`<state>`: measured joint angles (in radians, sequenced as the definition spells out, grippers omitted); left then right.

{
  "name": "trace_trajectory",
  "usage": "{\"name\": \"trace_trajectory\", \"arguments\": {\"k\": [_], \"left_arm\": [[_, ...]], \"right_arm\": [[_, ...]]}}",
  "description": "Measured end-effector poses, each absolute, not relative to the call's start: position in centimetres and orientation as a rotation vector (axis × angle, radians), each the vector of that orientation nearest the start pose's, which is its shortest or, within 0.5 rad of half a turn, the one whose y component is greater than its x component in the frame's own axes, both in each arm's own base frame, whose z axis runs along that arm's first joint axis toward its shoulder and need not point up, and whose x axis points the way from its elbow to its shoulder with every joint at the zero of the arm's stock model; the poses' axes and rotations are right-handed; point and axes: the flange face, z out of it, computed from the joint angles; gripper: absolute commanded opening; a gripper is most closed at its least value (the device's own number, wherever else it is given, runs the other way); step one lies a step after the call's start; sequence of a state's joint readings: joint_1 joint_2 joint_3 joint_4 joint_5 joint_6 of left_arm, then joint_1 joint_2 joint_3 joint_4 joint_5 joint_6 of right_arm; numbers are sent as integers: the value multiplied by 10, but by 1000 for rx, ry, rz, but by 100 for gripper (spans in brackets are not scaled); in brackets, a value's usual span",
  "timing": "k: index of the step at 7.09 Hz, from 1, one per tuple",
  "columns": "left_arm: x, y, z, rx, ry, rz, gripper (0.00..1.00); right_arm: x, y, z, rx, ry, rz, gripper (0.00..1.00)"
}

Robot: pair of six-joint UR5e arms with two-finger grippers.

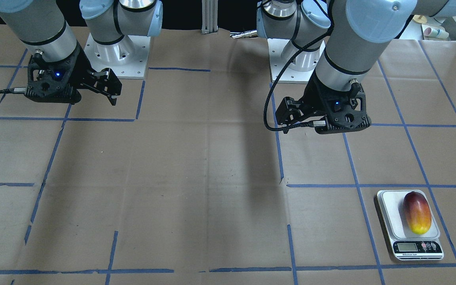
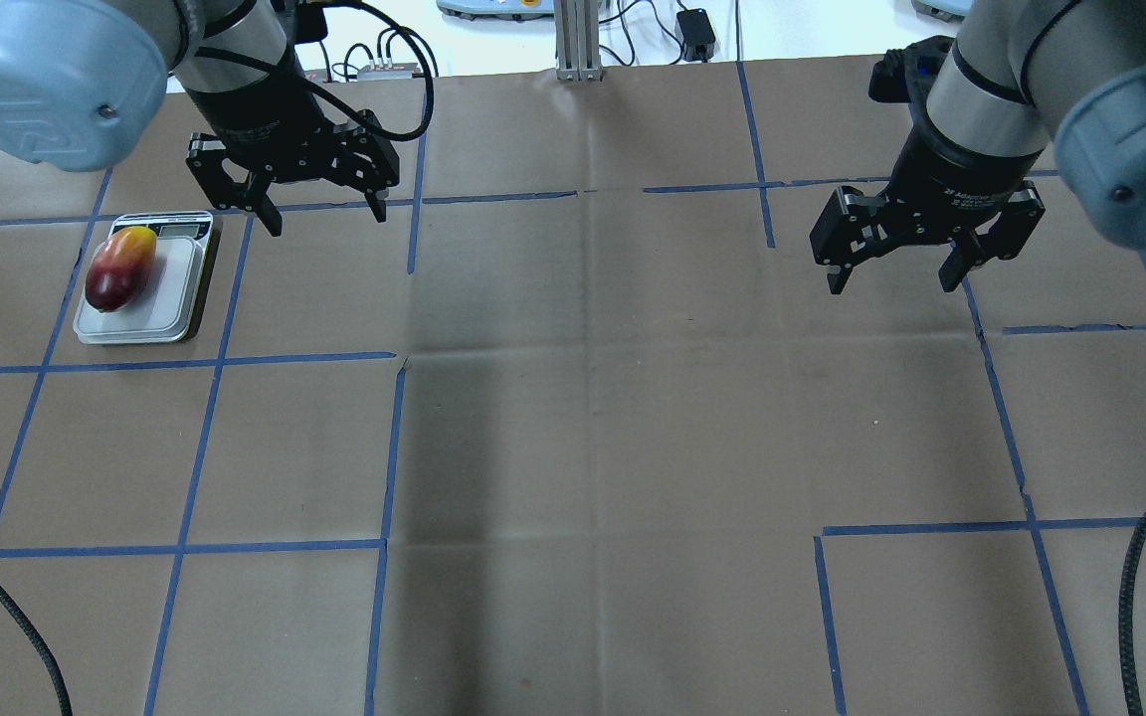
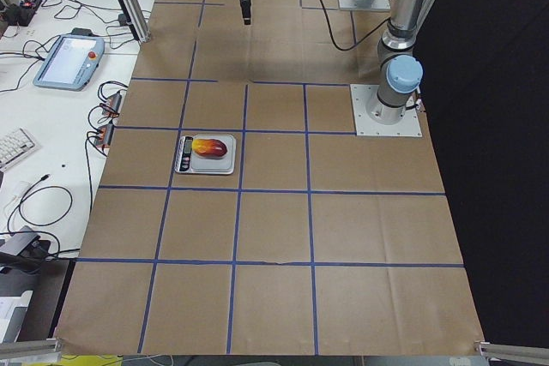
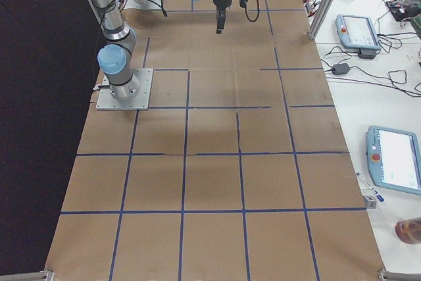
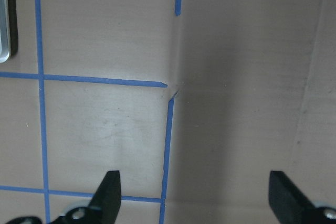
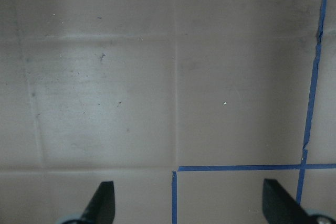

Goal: Weigh mango

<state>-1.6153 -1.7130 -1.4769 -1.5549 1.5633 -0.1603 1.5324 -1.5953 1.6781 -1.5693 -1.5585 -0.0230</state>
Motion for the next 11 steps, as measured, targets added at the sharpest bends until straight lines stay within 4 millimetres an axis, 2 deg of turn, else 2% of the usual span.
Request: {"name": "trace_trajectory", "arguments": {"k": [11], "left_arm": [[-153,-536,469,-284,3133,29,100]], "right_arm": [[116,-476,447,25,3124,131,100]]}}
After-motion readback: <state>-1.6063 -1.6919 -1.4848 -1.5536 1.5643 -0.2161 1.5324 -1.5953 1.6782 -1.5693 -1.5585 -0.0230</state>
